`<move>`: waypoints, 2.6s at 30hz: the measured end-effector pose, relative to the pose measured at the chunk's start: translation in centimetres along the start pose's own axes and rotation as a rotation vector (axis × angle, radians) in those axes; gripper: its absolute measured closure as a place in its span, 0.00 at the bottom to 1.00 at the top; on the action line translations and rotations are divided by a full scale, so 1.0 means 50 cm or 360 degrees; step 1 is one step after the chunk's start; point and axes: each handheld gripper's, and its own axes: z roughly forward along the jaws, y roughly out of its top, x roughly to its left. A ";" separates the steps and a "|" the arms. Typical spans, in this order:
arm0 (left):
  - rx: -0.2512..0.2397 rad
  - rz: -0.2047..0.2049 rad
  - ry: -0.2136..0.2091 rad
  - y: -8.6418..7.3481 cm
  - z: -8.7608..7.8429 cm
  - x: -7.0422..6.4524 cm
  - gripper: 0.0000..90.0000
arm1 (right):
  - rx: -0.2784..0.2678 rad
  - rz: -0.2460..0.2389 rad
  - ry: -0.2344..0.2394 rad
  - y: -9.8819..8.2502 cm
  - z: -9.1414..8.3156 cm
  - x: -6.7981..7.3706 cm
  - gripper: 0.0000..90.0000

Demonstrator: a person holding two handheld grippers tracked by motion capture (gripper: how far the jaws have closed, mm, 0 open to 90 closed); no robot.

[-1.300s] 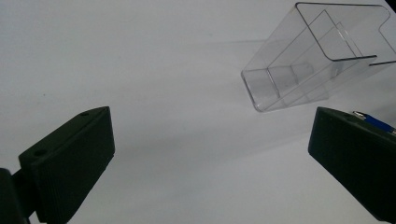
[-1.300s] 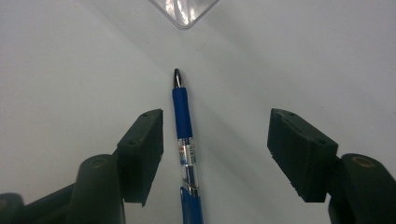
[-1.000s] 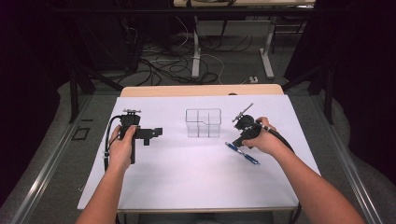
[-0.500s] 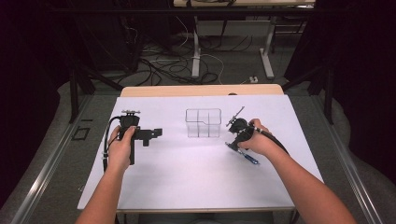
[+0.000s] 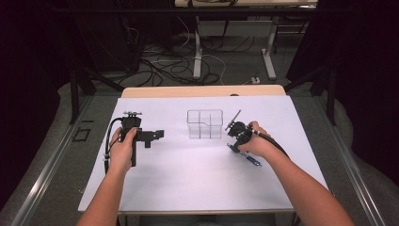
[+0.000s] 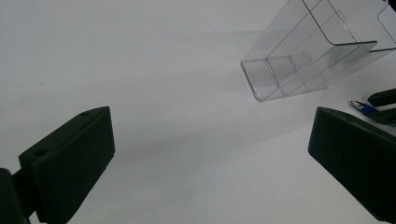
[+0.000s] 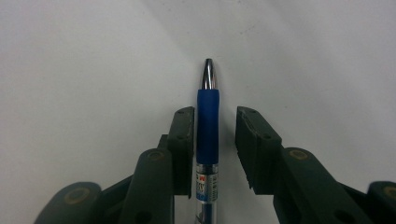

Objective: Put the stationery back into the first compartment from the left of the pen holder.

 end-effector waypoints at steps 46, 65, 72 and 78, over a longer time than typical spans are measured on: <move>0.0019 0.0002 -0.0009 0.000 0.001 0.000 0.01 | -0.0192 0.0112 0.0065 -0.003 -0.036 -0.003 0.89; -0.0009 -0.0008 -0.0002 0.001 -0.001 0.003 0.01 | -0.0601 0.0269 0.0318 0.022 -0.099 0.014 0.89; 0.0001 -0.0009 -0.0004 0.002 -0.004 0.004 0.01 | -0.0662 0.0262 0.0367 0.036 -0.130 0.010 0.89; -0.0003 -0.0012 -0.0004 0.002 -0.005 0.003 0.01 | -0.0798 0.0320 0.0376 0.046 -0.151 0.010 0.89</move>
